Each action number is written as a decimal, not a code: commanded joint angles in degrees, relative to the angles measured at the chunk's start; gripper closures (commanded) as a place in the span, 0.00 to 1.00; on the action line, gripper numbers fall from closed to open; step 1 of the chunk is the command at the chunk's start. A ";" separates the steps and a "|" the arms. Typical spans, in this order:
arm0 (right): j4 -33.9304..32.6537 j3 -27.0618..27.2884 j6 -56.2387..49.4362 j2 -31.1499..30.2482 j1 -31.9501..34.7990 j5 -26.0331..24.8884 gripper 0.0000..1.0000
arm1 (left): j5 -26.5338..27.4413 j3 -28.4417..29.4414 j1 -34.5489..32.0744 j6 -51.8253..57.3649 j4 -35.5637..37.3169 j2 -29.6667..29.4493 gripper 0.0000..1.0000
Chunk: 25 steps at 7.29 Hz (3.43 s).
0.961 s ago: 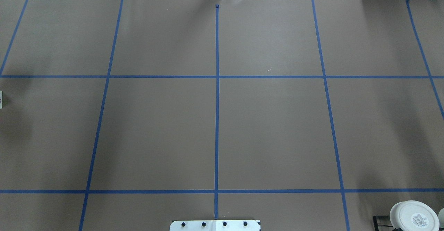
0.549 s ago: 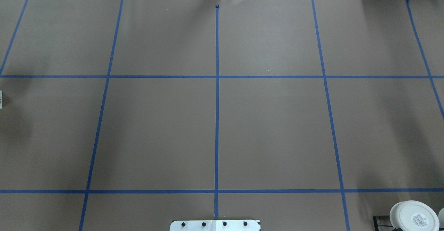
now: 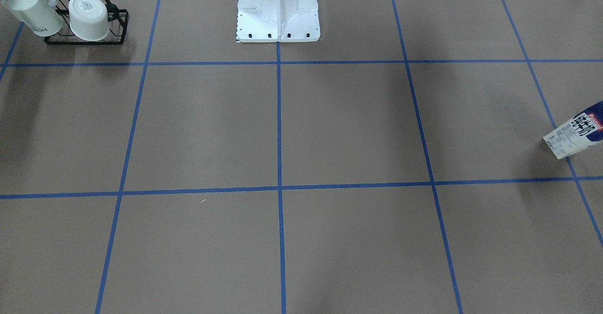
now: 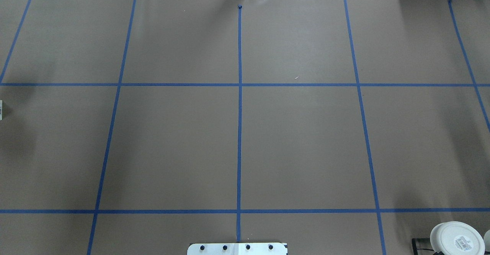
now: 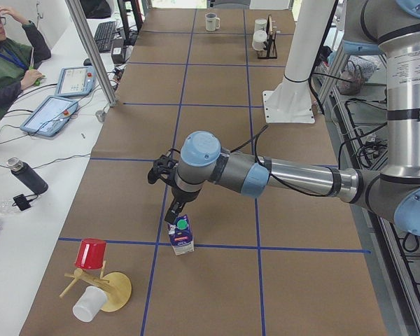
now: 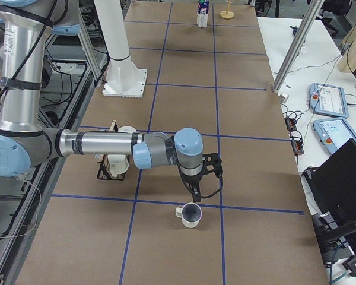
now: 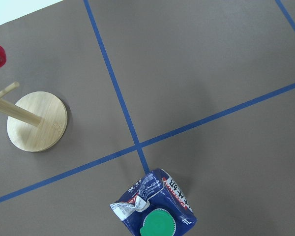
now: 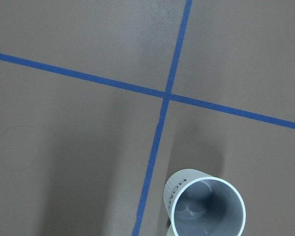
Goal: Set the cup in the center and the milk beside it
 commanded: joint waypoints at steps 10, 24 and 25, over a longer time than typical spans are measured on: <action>13.48 -9.78 14.02 -0.19 -8.59 -4.83 1.00 | 0.00 0.41 0.00 -0.12 -1.93 0.16 0.02; -23.78 3.42 70.49 53.05 -52.16 -28.73 1.00 | -0.09 0.58 0.00 -0.21 -1.93 0.25 0.02; -25.53 0.88 74.54 56.12 -54.88 -28.74 1.00 | -0.09 1.02 0.00 -0.12 -2.02 0.25 0.02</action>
